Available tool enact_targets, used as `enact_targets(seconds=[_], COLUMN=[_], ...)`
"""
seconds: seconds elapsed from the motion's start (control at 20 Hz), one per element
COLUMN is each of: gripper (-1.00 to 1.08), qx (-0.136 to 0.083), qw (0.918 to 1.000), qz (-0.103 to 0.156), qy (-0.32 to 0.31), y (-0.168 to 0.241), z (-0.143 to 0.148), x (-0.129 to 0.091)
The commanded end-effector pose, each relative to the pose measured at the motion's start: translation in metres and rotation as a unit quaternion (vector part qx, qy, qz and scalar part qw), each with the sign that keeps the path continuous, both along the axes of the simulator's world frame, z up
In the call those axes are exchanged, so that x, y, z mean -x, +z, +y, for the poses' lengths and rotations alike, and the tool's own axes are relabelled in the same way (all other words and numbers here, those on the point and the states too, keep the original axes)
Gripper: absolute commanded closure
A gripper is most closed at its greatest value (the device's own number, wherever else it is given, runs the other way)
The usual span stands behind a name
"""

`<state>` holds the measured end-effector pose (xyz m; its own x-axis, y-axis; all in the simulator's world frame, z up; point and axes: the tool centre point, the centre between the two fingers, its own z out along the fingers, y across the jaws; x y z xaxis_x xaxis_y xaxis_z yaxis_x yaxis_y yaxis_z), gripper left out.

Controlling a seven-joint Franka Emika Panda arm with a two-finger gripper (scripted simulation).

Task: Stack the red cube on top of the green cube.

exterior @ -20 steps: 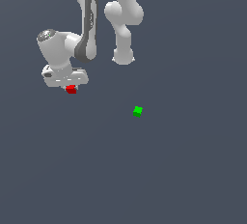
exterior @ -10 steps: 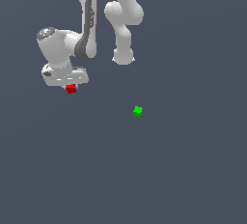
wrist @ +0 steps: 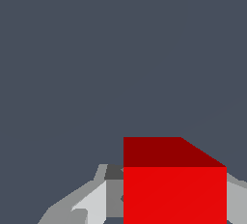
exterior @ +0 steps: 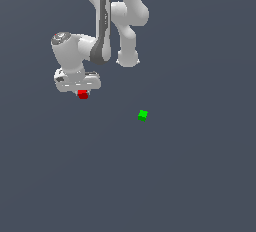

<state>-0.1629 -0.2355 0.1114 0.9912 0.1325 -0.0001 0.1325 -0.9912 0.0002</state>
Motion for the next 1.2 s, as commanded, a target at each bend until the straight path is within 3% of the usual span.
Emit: enact_targets(seconds=[0.0, 1.15], gripper=[1.08, 1.08], qx=[0.000, 0.000], qw=[1.0000, 1.0000], qz=[0.000, 0.000], qy=[0.001, 0.000], y=[-0.003, -0.042], z=[0.021, 0.264], x=[-0.005, -0.062])
